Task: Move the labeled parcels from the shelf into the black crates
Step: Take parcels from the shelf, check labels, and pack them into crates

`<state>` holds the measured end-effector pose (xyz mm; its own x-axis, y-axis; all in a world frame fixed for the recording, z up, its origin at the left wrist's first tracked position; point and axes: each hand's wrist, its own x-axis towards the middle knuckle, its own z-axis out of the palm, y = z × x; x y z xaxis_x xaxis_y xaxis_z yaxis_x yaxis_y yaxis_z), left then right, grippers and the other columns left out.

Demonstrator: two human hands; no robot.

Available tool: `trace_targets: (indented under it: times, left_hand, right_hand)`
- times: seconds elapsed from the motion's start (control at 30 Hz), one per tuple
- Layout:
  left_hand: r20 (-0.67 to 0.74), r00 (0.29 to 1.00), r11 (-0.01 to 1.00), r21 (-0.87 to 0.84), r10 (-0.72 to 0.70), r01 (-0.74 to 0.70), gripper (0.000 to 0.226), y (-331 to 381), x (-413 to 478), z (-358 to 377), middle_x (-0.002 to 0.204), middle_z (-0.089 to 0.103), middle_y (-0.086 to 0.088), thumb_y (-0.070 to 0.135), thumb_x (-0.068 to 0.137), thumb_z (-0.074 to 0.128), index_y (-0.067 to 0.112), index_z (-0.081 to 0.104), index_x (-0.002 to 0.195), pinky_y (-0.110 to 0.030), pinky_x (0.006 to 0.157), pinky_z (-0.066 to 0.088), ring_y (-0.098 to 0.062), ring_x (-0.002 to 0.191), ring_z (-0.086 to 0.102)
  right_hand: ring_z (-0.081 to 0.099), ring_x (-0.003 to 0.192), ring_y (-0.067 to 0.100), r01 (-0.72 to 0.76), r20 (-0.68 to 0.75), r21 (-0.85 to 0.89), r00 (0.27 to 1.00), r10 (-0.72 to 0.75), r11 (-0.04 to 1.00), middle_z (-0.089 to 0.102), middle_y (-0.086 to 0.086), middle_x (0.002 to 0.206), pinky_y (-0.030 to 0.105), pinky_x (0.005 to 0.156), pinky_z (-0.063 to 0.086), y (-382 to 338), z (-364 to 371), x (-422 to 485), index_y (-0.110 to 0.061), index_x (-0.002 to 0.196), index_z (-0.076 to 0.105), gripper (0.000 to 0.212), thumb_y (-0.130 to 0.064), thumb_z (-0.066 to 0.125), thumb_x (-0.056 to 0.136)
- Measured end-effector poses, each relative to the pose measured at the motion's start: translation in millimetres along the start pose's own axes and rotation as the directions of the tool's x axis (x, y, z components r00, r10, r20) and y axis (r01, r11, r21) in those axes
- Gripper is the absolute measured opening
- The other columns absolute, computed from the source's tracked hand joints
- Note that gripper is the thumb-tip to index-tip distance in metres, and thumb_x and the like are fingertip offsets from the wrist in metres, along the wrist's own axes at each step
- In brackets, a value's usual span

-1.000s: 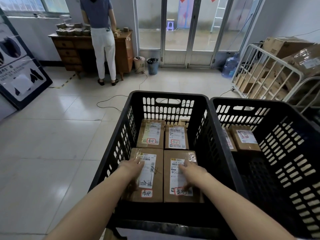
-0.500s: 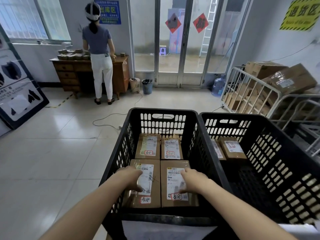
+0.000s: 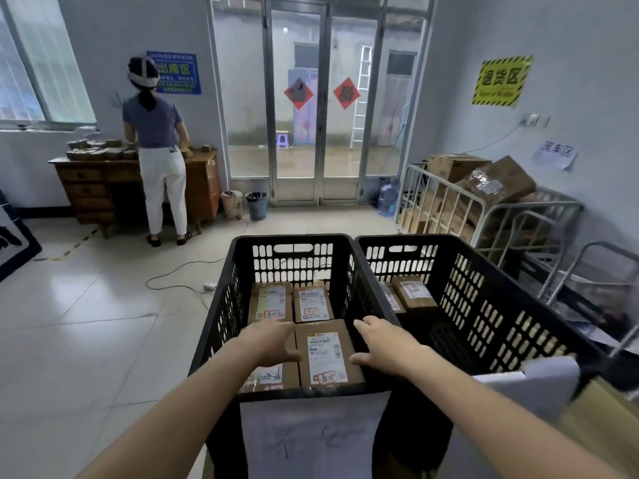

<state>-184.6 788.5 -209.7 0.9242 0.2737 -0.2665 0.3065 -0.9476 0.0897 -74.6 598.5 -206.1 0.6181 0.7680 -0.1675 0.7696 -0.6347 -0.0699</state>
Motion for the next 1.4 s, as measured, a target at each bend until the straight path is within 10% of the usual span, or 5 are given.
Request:
trace_targets:
  times: [0.43,0.87,1.4]
  left_hand:
    - [-0.146,0.919,0.926,-0.047,0.365,-0.375,0.066,152,-27,-14,0.140,0.043,-0.004,0.051,0.088,0.053,0.022,0.033,0.143,-0.039,0.102,0.041,-0.025,0.130,0.041]
    - [-0.072,0.708,0.711,0.090,0.703,-0.697,0.072,372,-78,-4,0.141,0.042,-0.005,0.053,0.085,0.056,0.022,0.029,0.145,-0.035,0.099,0.039,-0.024,0.129,0.040]
    - [-0.115,0.500,0.511,0.099,0.858,-0.854,0.060,589,-202,11,0.135,0.047,-0.005,0.048,0.085,0.058,0.018,0.043,0.135,-0.035,0.101,0.039,-0.024,0.126,0.042]
  right_hand:
    - [0.045,0.122,0.025,-0.311,-0.209,0.099,0.922,0.325,0.945,0.046,0.007,0.133,0.038,0.096,0.043,74,1,-175,-0.013,0.133,0.040,0.056,-0.045,0.054,0.088]
    - [0.041,0.128,0.025,-0.730,-0.211,0.224,0.610,0.763,0.646,0.041,0.007,0.141,0.037,0.101,0.040,164,5,-398,-0.016,0.138,0.033,0.065,-0.049,0.055,0.086]
    - [0.040,0.127,0.022,-0.841,-0.264,0.329,0.354,0.897,0.429,0.040,0.005,0.140,0.035,0.100,0.041,227,13,-652,-0.014,0.139,0.030,0.062,-0.045,0.050,0.090]
